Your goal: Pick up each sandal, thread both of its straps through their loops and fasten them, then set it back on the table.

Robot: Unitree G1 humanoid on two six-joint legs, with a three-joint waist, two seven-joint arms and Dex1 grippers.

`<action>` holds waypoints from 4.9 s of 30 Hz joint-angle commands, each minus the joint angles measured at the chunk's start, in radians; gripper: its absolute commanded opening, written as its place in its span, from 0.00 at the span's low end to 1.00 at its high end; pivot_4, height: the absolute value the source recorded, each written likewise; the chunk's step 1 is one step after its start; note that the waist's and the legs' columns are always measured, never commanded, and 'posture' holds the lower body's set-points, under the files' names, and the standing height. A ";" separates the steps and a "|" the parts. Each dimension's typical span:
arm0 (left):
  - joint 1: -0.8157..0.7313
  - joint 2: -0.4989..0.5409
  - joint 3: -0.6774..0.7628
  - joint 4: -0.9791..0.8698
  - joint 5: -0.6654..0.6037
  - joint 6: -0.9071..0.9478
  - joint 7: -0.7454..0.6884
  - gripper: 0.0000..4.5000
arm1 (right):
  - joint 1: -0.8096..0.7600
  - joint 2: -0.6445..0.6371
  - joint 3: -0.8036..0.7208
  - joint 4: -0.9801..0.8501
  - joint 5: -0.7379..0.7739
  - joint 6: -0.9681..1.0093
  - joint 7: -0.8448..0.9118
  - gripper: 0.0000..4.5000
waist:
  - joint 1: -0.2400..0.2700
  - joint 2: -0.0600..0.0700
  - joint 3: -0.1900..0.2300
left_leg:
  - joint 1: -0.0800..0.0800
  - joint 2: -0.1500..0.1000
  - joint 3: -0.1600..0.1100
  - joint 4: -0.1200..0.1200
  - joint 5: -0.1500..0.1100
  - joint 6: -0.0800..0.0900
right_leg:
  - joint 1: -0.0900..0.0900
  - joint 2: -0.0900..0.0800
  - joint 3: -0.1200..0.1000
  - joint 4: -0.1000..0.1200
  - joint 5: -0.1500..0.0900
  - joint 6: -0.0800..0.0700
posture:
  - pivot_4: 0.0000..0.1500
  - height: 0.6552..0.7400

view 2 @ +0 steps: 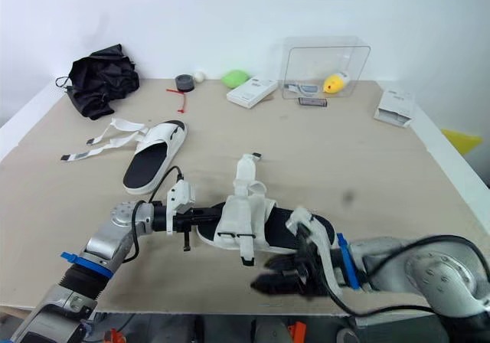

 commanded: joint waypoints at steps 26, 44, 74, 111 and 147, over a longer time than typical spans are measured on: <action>0.059 0.026 -0.058 0.125 0.094 0.080 0.022 0.00 | -0.119 0.065 0.117 0.039 0.128 0.017 -0.131 0.50 | 0.001 0.000 -0.001 | -0.001 0.001 -0.001 0.000 0.000 0.001 | 0.001 0.002 -0.001 0.000 0.001 0.001 | 1.00 1.00; 0.051 0.025 -0.061 0.132 0.095 0.077 0.017 0.00 | -0.118 -0.027 0.012 -0.101 0.212 -0.037 0.148 0.00 | 0.001 0.000 0.000 | -0.002 0.000 -0.001 0.000 0.000 0.001 | 0.001 0.002 -0.001 0.000 0.001 0.001 | 1.00 1.00; 0.060 0.021 -0.058 0.128 0.093 0.082 0.025 0.00 | -0.517 0.283 -0.033 0.489 0.256 -0.092 -0.323 0.00 | 0.002 -0.001 0.001 | -0.005 0.000 0.008 0.000 0.002 0.003 | 0.001 -0.005 -0.002 0.000 0.005 0.002 | 1.00 1.00; 0.070 0.022 -0.065 0.121 0.092 0.085 0.018 0.00 | -0.430 0.346 -0.066 0.471 0.391 -0.126 -0.318 0.00 | 0.000 -0.002 0.001 | -0.006 0.001 0.008 -0.001 0.003 0.005 | 0.000 -0.006 -0.001 0.000 0.006 0.002 | 1.00 1.00; 0.044 0.028 -0.069 0.140 0.091 0.080 0.011 0.00 | -0.324 0.379 -0.187 0.616 -0.180 -0.058 -0.234 0.65 | 0.000 -0.001 -0.008 | -0.005 0.000 0.010 -0.002 0.001 0.003 | 0.001 -0.008 -0.002 -0.001 0.005 0.000 | 1.00 1.00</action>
